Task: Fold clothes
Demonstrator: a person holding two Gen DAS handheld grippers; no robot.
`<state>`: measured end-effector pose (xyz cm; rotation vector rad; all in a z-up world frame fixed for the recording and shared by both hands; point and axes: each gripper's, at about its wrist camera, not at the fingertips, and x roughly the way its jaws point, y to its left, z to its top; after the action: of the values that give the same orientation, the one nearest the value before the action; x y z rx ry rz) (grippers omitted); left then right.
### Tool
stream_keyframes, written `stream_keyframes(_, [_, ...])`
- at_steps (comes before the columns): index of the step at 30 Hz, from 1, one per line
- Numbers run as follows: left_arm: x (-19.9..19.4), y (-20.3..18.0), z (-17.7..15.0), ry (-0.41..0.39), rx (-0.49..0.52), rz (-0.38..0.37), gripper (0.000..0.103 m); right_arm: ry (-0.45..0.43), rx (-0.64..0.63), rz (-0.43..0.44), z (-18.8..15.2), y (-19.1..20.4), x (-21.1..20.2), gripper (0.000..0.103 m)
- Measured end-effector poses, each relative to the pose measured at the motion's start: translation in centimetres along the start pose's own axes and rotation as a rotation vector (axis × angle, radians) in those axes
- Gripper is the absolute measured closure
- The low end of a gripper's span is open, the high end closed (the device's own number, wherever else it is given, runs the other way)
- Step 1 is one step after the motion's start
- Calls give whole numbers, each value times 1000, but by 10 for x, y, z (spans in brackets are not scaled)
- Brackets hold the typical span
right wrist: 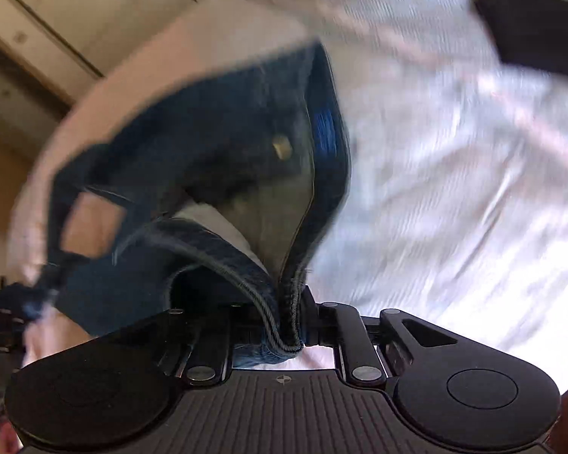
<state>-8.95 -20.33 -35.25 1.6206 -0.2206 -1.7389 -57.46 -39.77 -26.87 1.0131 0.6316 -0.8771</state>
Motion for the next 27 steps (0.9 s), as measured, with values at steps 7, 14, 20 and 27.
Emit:
stream_keyframes(7, [-18, -11, 26, 57, -26, 56, 29, -39, -26, -112, 66, -56, -45, 89])
stream_keyframes(14, [7, 8, -27, 220, 11, 138, 29, -3, -77, -272, 47, -39, -28, 57])
stream_keyframes(20, [58, 64, -86, 283, -22, 122, 33, -40, -118, -364, 6, 19, -48, 50])
stream_keyframes(27, [77, 139, -126, 230, -135, 4, 90, 2, -209, -318, -42, 120, -3, 50])
